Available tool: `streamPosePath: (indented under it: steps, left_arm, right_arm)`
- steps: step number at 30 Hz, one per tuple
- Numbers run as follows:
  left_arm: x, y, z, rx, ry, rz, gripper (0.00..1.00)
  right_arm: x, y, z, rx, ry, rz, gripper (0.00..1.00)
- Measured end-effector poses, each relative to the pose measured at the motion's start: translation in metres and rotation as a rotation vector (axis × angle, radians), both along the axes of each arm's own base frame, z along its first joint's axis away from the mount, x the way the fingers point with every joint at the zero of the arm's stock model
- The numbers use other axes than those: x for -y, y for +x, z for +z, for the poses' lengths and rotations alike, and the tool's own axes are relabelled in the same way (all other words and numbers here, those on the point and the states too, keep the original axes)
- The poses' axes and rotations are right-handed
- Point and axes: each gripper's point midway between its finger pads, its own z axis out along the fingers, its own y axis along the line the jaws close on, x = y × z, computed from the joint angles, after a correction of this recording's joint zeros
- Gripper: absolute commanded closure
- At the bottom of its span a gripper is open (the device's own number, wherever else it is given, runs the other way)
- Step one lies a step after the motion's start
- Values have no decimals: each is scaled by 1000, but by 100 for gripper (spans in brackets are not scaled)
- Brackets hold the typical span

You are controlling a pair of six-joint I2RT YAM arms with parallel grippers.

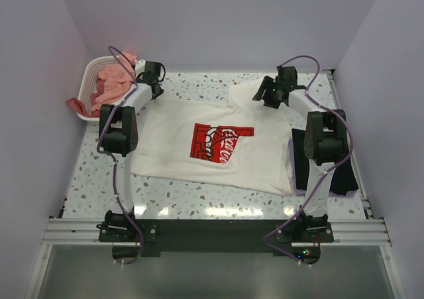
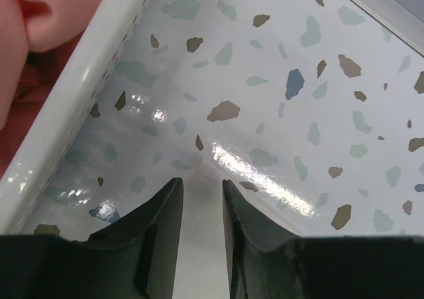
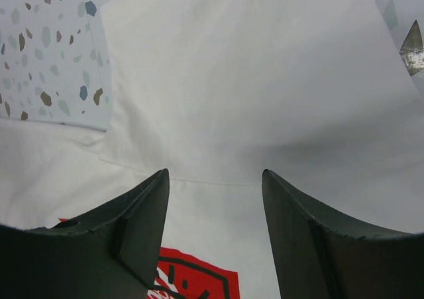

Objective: Fold and stack the t-shirts
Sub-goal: Fold the tshirt

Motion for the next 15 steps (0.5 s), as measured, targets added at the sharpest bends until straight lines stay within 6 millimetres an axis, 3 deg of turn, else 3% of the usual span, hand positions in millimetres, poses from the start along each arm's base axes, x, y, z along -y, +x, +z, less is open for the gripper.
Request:
streamPosePath:
  steps: [9, 15]
  left_arm:
    - [10, 13, 18, 40, 6, -2, 61]
    - [9, 15, 3, 18, 17, 12, 64]
  right_arm:
    - [0, 0, 0, 1, 0, 2, 38]
    - [4, 1, 1, 0, 12, 2, 38]
